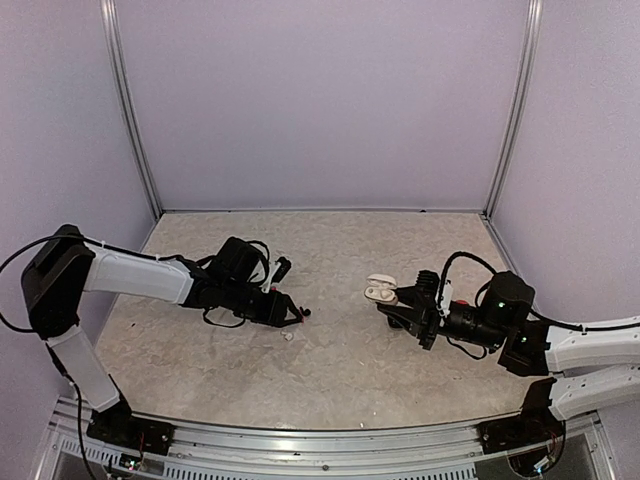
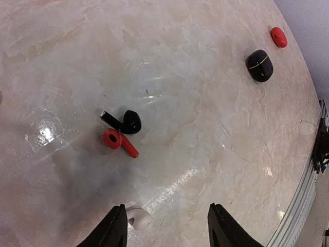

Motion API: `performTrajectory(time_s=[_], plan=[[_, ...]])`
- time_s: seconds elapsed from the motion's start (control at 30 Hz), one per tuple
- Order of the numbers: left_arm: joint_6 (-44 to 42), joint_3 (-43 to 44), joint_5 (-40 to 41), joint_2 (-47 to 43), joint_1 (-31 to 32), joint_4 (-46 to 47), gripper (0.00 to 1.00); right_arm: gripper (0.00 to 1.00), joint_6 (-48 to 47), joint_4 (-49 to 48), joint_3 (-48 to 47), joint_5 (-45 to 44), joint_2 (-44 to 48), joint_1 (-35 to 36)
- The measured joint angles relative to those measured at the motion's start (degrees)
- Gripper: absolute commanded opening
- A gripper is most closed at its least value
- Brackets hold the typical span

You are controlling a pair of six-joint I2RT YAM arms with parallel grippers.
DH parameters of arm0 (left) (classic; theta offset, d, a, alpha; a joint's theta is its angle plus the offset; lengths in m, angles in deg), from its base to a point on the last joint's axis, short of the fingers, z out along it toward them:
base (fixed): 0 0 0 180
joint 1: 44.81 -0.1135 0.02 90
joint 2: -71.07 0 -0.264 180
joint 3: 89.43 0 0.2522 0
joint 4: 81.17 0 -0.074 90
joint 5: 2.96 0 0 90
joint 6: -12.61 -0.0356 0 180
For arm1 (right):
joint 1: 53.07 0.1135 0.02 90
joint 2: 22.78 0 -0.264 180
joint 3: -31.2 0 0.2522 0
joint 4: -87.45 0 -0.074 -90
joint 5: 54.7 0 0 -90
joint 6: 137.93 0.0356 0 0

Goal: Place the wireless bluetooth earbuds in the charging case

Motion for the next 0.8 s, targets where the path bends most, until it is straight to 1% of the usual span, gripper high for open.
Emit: performTrajectory(time_s=[0.17,0.4,0.63,0.8], plan=[[0.2,-0.3,-0.5,2.8,0.0,0.3,0.54,0.00,0.0,0.4,0.0,0.0,0.0,0.0],[0.2,-1.0,-0.6,4.3,0.4,0.3,0.53,0.00,0.0,0.5,0.0,0.0,0.0,0.0],[0.3,-1.4,-0.6,4.6,2.4,0.9,0.53,0.00,0.0,0.7,0.0,0.0,0.0,0.0],[1.1,-1.7,-0.5,4.2,5.2,0.6,0.54,0.00,0.0,0.7,0.0,0.0,0.0,0.0]])
